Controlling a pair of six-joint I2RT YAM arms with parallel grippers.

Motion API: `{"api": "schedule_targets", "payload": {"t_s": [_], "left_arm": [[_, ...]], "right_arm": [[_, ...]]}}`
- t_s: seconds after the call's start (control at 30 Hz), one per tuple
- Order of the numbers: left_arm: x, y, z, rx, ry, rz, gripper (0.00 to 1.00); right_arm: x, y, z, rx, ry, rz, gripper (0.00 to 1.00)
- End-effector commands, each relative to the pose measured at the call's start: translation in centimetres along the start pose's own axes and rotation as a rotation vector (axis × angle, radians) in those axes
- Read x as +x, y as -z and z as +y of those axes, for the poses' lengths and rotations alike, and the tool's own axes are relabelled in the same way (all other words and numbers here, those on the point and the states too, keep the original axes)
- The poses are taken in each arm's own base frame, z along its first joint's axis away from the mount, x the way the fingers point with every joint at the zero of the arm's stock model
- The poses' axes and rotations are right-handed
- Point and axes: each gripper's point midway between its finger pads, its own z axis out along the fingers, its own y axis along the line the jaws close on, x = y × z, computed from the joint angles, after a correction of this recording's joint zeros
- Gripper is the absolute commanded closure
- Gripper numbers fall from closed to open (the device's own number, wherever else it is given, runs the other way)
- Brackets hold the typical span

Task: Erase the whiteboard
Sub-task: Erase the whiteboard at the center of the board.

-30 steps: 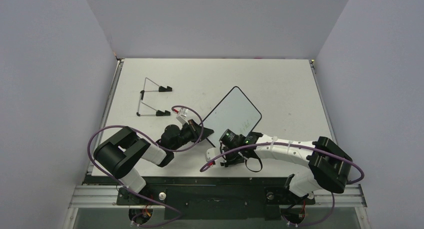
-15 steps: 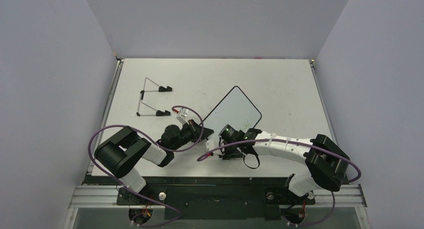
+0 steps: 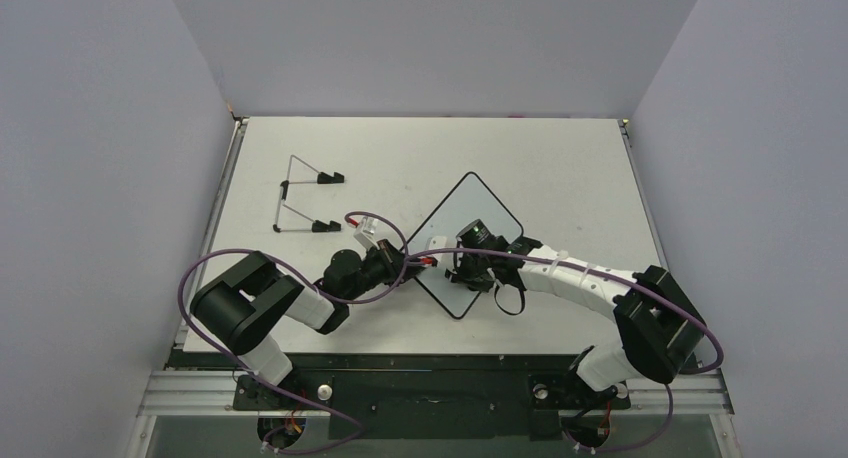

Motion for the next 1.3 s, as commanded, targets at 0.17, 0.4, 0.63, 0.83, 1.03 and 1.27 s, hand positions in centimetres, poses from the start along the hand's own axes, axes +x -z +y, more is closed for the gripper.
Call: {"api": "schedule_targets", "payload": {"t_s": [0.17, 0.4, 0.63, 0.83, 1.03, 1.27], "left_arm": [[-0.6, -0.5, -4.2, 0.148, 0.002, -0.004, 1.0], [-0.8, -0.6, -4.5, 0.153, -0.003, -0.003, 1.0], [-1.0, -0.4, -4.9, 0.169, 0.008, -0.018, 1.0], [-1.0, -0.2, -5.0, 0.168, 0.008, -0.028, 1.0], [-1.1, 0.0, -5.1, 0.168, 0.006, -0.034, 1.0], [-1.4, 0.1, -5.6, 0.19, 0.038, -0.053, 1.0]], "right_arm": [[-3.3, -0.1, 8.4, -0.265, 0.256, -0.072, 1.0], [-2.6, 0.3, -0.6, 0.004, -0.081, -0.079, 1.0], [-2.1, -0.4, 0.9, -0.112, -0.161, -0.099, 1.0], [-3.6, 0.0, 7.4, -0.35, 0.014, -0.098, 1.0], [-3.2, -0.2, 1.7, -0.169, -0.183, -0.11, 1.0], [-1.1, 0.4, -2.9, -0.019, -0.37, -0.138, 1.0]]}}
